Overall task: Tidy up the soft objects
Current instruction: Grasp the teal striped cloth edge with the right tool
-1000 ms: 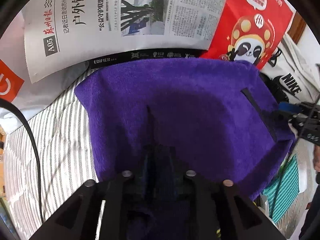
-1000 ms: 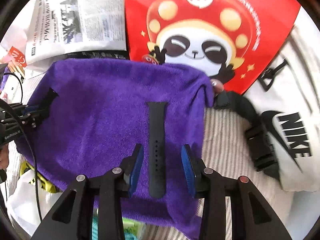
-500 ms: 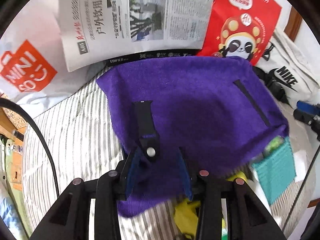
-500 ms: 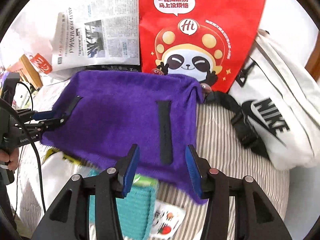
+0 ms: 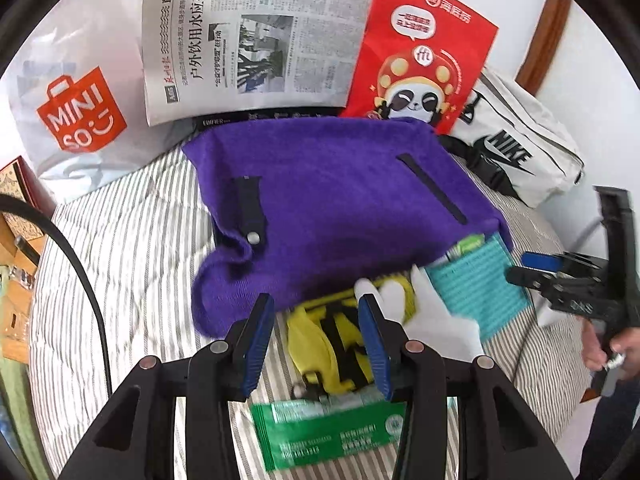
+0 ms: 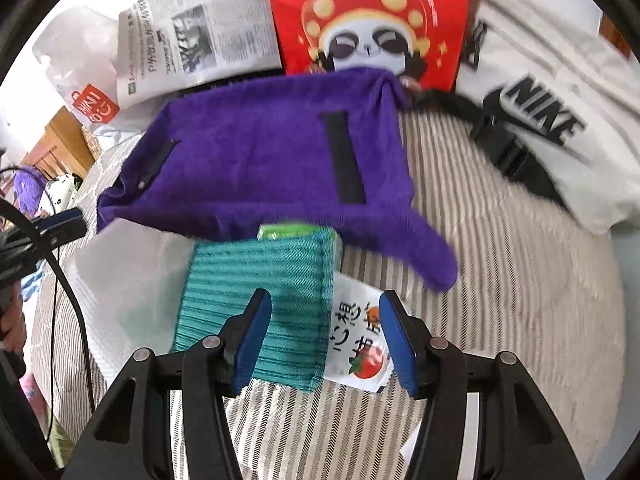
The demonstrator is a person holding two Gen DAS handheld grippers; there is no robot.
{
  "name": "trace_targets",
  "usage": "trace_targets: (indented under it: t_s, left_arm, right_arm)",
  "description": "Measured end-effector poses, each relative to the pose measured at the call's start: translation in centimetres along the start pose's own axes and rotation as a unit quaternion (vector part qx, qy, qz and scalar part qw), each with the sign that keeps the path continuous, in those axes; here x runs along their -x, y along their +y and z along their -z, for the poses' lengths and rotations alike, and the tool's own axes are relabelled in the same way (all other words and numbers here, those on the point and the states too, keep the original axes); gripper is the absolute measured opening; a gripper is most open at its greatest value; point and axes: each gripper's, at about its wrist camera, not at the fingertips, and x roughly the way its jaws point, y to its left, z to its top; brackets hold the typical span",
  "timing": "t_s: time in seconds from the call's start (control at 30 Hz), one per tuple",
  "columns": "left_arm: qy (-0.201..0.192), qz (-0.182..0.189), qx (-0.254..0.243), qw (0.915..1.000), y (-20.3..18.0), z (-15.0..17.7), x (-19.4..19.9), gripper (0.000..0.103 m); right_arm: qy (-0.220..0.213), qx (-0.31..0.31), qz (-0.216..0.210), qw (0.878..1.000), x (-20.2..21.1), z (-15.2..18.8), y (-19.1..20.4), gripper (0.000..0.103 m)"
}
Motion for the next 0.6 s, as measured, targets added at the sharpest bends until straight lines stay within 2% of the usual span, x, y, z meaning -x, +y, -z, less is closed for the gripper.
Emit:
trace_targets:
  t_s: [0.13, 0.27, 0.37, 0.43, 0.6]
  left_arm:
    - [0.005, -0.019, -0.002, 0.9998, 0.1, 1.3, 0.2, 0.042]
    - [0.012, -0.013, 0.003, 0.9998, 0.2, 1.8, -0.3, 0.042]
    - [0.016, -0.014, 0.000, 0.9998, 0.1, 2.0, -0.6, 0.042]
    - [0.017, -0.012, 0.000, 0.9998, 0.1, 2.1, -0.7, 0.042]
    - [0.016, -0.007, 0.002, 0.9999, 0.3, 2.2, -0.7, 0.042]
  right_arm:
    - [0.012, -0.021, -0.035, 0.999, -1.5, 0.5, -0.7, 0.057]
    - [0.024, -0.026, -0.082, 0.996, -2.3, 0.3, -0.4, 0.056]
    - [0.024, -0.010, -0.086, 0.996, -2.0, 0.2, 0.4, 0.052]
    - [0.024, -0.008, -0.104, 0.994, -1.6, 0.2, 0.8, 0.050]
    - [0.018, 0.009, -0.115, 0.993, 0.1, 1.0, 1.9, 0.050]
